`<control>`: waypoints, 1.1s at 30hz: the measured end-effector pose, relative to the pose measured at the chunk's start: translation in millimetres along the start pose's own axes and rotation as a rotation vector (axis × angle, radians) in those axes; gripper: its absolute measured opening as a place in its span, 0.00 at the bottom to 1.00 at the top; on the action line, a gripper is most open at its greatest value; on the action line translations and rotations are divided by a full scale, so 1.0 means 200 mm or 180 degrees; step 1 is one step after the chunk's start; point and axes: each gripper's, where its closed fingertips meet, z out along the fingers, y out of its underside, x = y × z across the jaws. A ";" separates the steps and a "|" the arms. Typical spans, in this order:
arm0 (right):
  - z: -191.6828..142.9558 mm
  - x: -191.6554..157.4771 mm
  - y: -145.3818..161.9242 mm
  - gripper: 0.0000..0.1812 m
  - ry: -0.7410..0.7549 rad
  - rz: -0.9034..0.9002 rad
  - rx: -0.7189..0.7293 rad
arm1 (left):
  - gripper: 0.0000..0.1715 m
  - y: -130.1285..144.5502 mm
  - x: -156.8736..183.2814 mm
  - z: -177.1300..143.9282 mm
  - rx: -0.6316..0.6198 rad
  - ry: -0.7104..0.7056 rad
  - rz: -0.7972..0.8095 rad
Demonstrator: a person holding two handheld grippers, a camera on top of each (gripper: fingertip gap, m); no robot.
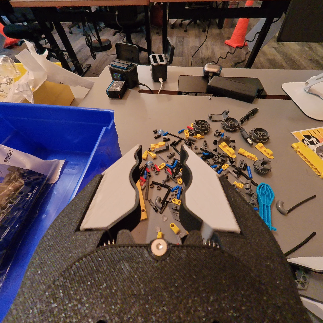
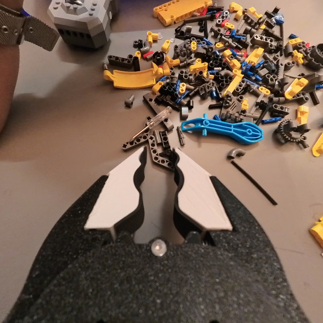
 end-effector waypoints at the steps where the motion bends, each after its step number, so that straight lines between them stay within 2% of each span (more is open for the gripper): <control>1: 0.00 0.00 0.00 0.15 -0.0004 0.0011 0.0003 | 0.25 0.00 0.00 0.00 0.0000 -0.0001 0.0002; 14: -0.01 0.01 0.00 0.09 -0.0001 0.0052 0.0035 | 0.25 0.00 0.00 0.00 -0.0003 -0.0010 0.0012; 23: -0.01 0.01 -0.01 0.08 -0.0016 0.0064 0.0055 | 0.25 0.00 0.00 0.00 0.0003 -0.0007 0.0008; 25: -0.02 0.01 -0.01 0.04 -0.0025 0.0066 0.0093 | 0.25 0.00 0.00 0.00 0.0004 -0.0007 0.0007; 33: -0.04 0.02 -0.03 0.04 -0.0042 0.0159 0.0198 | 0.25 0.00 0.00 0.00 0.0010 -0.0001 -0.0001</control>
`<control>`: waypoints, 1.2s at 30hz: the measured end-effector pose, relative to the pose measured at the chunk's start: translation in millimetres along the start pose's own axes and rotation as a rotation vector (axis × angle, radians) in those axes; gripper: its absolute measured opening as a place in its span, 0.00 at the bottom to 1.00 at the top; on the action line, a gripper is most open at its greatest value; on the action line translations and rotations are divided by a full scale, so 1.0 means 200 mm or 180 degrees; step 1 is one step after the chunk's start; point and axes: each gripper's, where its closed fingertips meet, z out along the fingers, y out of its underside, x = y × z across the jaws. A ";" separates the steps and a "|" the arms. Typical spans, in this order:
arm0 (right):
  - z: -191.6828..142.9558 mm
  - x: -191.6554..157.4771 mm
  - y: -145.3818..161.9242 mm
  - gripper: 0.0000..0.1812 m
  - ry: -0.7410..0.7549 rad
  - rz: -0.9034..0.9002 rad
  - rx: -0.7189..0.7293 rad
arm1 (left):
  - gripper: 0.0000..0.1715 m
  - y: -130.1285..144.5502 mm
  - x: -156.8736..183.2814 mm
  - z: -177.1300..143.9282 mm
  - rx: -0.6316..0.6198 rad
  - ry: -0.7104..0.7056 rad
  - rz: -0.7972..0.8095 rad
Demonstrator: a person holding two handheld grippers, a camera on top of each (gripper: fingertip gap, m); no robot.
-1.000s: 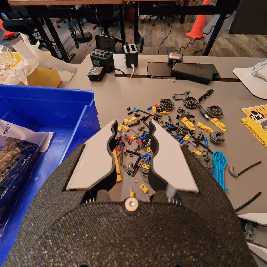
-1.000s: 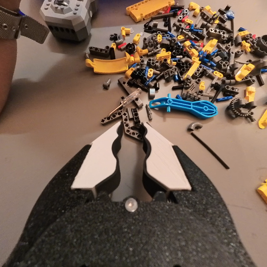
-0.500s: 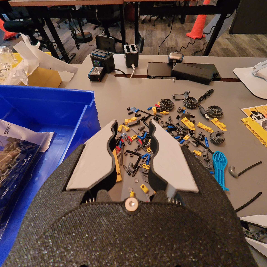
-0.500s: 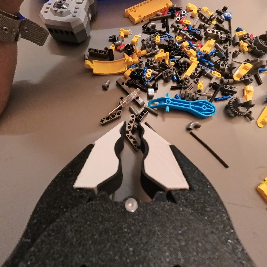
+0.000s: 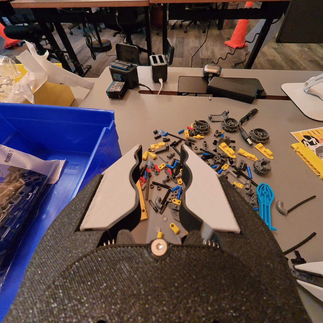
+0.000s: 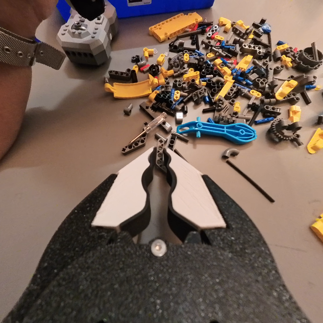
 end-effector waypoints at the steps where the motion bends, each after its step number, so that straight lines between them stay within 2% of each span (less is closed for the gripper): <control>1: 0.00 0.00 0.00 0.04 0.0003 0.0004 0.0006 | 0.25 0.00 0.00 0.00 -0.0002 0.0000 -0.0002; 13: -0.02 0.03 -0.02 0.04 0.0078 0.0037 0.0102 | 0.25 0.00 0.00 0.00 0.0009 0.0006 -0.0013; 21: -0.04 0.17 0.02 0.04 0.0577 -0.0090 -0.0034 | 0.25 0.00 0.00 0.00 0.0013 0.0011 -0.0018; 25: -0.04 0.17 0.02 0.04 0.0600 -0.0094 -0.0044 | 0.25 0.00 0.00 0.00 0.0007 0.0011 -0.0013; 27: -0.04 0.18 0.02 0.08 0.0620 -0.0086 -0.0044 | 0.25 0.00 0.00 0.00 0.0000 0.0008 -0.0008; 36: -0.07 0.10 -0.05 0.11 0.0344 -0.0026 0.0193 | 0.25 0.00 0.00 0.00 -0.0009 0.0005 0.0009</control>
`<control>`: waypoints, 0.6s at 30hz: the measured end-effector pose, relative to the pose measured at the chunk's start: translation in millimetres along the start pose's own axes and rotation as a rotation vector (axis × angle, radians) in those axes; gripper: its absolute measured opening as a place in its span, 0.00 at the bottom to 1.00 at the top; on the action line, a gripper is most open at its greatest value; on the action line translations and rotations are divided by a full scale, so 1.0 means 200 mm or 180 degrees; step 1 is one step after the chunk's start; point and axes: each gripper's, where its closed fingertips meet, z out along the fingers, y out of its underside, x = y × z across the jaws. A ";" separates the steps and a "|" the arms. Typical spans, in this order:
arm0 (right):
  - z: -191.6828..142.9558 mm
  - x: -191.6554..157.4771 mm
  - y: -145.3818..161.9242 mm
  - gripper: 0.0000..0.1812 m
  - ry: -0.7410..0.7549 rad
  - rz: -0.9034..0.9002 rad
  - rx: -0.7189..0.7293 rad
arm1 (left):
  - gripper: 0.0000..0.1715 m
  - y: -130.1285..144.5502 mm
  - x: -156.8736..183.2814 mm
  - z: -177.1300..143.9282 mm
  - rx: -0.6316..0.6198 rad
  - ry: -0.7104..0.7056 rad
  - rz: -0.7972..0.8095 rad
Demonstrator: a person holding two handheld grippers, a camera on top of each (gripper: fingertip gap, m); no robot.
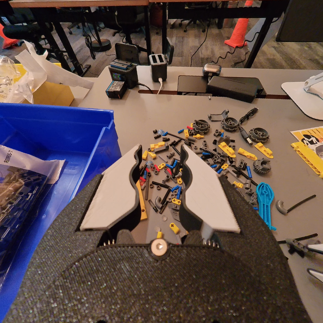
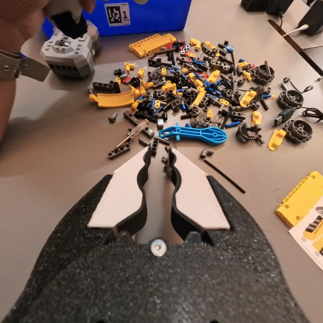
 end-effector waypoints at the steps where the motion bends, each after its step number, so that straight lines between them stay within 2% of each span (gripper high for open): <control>1: 0.00 -0.02 -0.01 0.11 -0.0031 -0.0020 0.0021 | 0.25 0.00 0.00 0.00 -0.0004 0.0000 0.0003; 9: 0.02 -0.09 -0.02 0.11 -0.0144 -0.0160 0.0029 | 0.25 0.00 0.00 0.00 -0.0010 0.0003 0.0009; 15: 0.02 -0.18 -0.04 0.11 -0.0549 0.0084 0.0130 | 0.25 0.00 0.01 0.00 -0.0007 0.0007 0.0010; 18: 0.02 -0.18 -0.04 0.11 -0.0576 0.0122 0.0137 | 0.25 0.00 0.00 0.00 -0.0016 0.0005 0.0010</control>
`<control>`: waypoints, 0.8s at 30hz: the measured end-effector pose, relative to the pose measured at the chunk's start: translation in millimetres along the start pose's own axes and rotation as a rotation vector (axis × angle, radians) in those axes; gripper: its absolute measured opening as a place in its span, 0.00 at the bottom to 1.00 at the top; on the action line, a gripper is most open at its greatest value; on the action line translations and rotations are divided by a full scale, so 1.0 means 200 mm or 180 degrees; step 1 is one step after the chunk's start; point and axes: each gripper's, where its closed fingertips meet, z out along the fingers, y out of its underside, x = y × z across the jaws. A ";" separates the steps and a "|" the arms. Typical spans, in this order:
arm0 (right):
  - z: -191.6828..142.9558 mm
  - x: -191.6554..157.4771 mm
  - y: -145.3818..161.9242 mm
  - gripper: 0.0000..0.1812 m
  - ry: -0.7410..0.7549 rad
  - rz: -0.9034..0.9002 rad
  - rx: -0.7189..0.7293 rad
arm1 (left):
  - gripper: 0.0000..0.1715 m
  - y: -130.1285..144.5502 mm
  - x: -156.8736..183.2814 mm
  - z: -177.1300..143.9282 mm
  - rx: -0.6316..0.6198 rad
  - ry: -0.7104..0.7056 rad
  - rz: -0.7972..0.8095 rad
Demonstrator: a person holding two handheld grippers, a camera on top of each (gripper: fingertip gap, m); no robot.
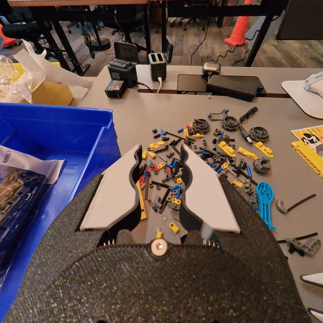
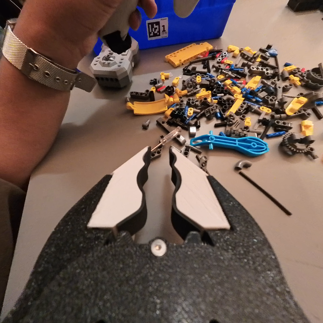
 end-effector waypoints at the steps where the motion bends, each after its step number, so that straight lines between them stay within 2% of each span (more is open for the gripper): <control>1: 0.00 0.00 0.00 0.11 -0.0014 0.0016 0.0008 | 0.25 0.00 0.00 0.00 0.0002 0.0000 0.0000; 20: 0.00 0.00 0.00 0.12 -0.0033 0.0003 0.0007 | 0.25 0.00 0.00 0.00 -0.0011 0.0015 -0.0002; 24: -0.04 0.13 -0.08 0.11 0.0269 -0.0061 0.0198 | 0.26 0.01 -0.02 0.00 0.0004 0.0015 -0.0064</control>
